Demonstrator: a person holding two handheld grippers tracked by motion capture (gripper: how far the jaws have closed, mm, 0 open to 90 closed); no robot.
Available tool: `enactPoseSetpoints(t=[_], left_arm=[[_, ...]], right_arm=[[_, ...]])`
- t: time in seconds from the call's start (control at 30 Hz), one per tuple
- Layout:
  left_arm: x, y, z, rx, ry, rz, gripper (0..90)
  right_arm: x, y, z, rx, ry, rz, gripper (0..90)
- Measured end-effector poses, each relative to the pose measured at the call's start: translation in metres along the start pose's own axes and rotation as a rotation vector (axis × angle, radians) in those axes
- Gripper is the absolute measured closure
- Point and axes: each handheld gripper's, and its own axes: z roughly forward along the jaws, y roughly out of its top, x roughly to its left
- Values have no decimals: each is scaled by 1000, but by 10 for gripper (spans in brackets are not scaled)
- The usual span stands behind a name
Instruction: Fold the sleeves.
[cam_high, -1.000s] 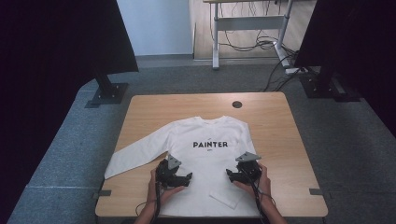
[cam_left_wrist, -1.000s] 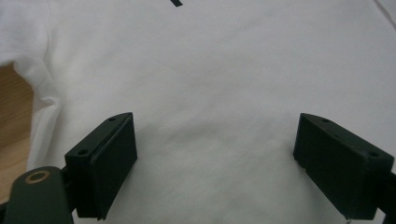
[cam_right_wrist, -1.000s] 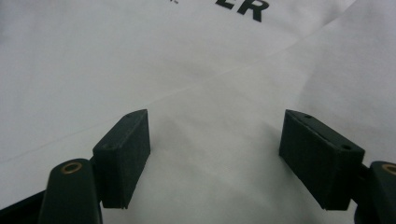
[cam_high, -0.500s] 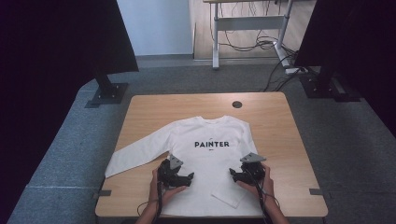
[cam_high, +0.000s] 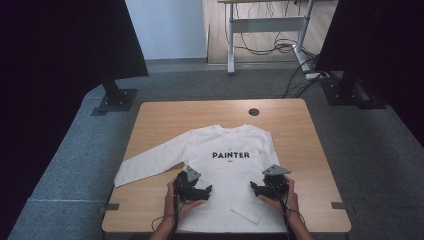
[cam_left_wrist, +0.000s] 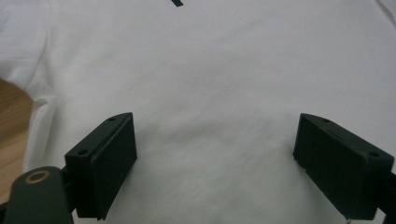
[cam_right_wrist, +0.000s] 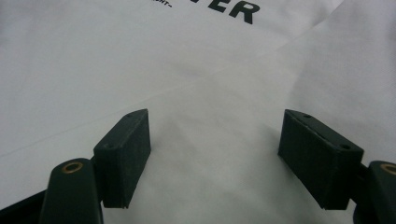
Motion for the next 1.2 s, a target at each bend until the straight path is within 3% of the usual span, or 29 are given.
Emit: enactPoseSetpoints(t=[0.3,0.37,0.47,0.6,0.8,0.87,1.0,1.2], left_arm=[[-2,1,-1,4,-17,20,135],[4,1,-3,5,4,27,139],[20,1,-8,-6,36,7,147],[55,-2,-19,-21,86,-67,157],[96,-11,-28,-2,202,-119,161],[105,-13,-31,4,229,-127,162],[121,-19,-36,2,245,-171,162],[134,-22,-43,-5,261,-200,160]], right_arm=[[-4,-4,-4,0,1,-1,245],[-4,-4,-5,1,1,-1,245],[-5,-6,-7,0,1,-1,245],[-6,-8,-10,-2,5,-6,245],[-8,-10,-11,-1,7,-9,245],[-8,-10,-11,-1,7,-9,245],[-8,-10,-11,-1,7,-9,245],[-8,-10,-11,-1,7,-8,244]])
